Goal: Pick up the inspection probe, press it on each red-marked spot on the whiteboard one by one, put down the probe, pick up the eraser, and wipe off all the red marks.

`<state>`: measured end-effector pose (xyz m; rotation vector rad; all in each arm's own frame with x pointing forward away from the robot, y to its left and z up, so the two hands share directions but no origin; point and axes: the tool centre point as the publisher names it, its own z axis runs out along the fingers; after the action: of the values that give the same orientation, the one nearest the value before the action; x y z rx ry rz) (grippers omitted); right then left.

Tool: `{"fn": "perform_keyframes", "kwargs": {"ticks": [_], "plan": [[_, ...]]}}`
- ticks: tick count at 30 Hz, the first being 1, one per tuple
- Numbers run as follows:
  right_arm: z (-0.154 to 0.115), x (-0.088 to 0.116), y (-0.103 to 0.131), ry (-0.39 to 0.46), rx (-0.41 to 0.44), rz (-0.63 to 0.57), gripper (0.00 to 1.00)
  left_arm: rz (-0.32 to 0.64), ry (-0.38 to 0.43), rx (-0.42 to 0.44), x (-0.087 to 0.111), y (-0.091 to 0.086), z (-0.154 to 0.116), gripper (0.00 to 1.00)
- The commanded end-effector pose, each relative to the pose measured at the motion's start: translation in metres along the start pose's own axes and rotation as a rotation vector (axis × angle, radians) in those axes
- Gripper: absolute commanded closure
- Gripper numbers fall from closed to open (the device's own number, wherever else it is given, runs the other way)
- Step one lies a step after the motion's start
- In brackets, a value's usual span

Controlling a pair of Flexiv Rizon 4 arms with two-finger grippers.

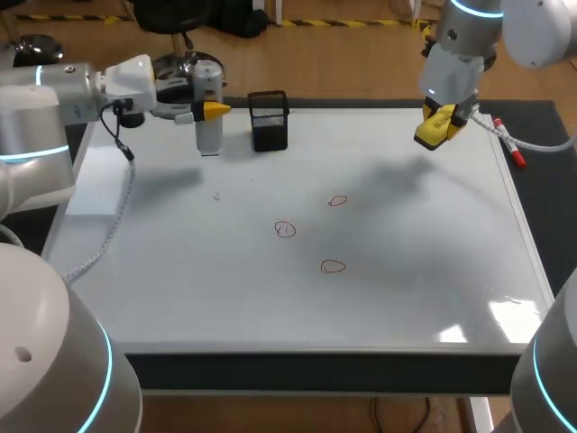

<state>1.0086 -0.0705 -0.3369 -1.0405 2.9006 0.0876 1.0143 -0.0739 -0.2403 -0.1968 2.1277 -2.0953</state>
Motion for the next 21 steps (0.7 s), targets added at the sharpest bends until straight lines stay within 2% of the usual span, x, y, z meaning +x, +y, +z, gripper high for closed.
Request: {"fn": "perform_keyframes", "kwargs": {"ticks": [1,10,21], "plan": [[-0.001,0.0,0.0,0.002,0.003,-0.001,1.0,-0.008,-0.015,0.001,-0.007,0.002,-0.006,1.0],[-0.001,0.0,0.0,0.002,0.003,-0.001,1.0,-0.024,-0.075,0.016,-0.017,0.003,-0.02,1.0],[-0.001,0.0,0.0,0.002,0.003,-0.001,1.0,-0.024,-0.075,0.016,-0.017,0.003,-0.02,1.0]]}}
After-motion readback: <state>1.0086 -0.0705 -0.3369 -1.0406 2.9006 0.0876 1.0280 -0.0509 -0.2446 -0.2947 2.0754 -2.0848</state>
